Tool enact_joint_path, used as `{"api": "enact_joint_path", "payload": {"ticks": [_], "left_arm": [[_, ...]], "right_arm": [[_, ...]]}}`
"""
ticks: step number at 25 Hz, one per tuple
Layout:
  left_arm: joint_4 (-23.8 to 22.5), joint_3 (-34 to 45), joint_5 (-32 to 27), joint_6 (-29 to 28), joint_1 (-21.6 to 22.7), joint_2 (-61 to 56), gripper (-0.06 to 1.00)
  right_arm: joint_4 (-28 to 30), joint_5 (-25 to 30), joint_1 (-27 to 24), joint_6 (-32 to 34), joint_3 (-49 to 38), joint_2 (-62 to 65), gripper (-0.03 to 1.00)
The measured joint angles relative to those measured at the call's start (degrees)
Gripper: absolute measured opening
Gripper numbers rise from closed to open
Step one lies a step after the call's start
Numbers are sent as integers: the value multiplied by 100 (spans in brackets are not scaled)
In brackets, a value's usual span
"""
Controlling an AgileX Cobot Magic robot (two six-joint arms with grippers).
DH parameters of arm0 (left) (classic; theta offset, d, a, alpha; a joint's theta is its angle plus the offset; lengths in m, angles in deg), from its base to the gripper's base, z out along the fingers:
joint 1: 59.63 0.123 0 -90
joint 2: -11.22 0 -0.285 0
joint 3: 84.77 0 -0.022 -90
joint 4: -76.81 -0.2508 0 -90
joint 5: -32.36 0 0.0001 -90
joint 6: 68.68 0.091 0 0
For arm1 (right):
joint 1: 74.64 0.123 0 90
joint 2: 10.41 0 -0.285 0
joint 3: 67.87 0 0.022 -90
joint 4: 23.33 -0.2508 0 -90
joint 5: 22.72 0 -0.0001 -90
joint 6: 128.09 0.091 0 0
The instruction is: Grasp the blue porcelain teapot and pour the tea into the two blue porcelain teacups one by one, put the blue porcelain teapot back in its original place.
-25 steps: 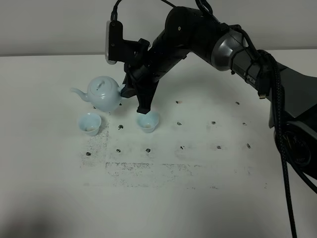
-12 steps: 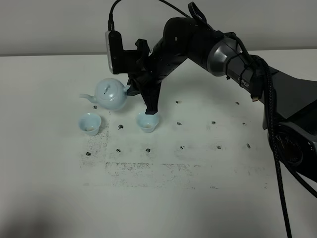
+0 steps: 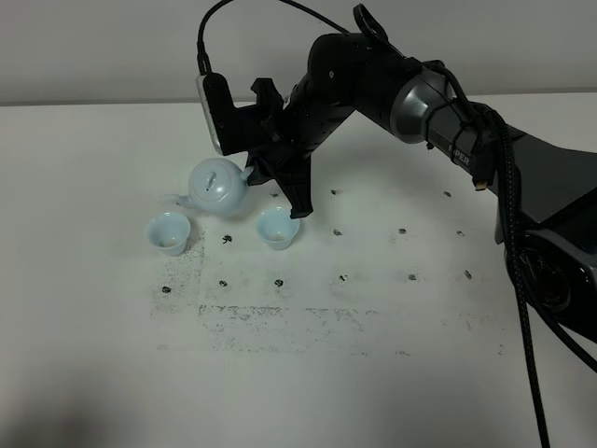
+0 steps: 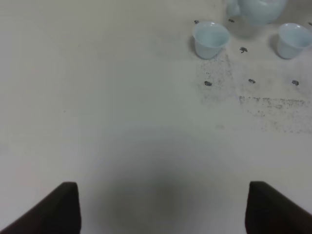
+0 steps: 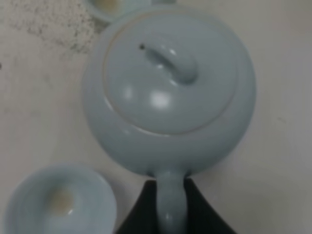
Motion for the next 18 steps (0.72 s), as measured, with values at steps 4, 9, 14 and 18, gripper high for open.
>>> {"api": "enact_joint_path", "payload": {"ticks": [4, 9, 14, 18], "left_arm": [[0, 0, 0, 0, 0, 0, 66], [0, 0, 0, 0, 0, 0, 66], [0, 0, 0, 0, 0, 0, 66], [0, 0, 0, 6, 0, 0, 66]], "right_arm": [[0, -5, 0, -189, 0, 0, 3], [232, -310, 94, -287, 0, 0, 3], [428, -467, 169, -331, 0, 0, 3], [602, -555, 170, -432, 0, 0, 3]]}}
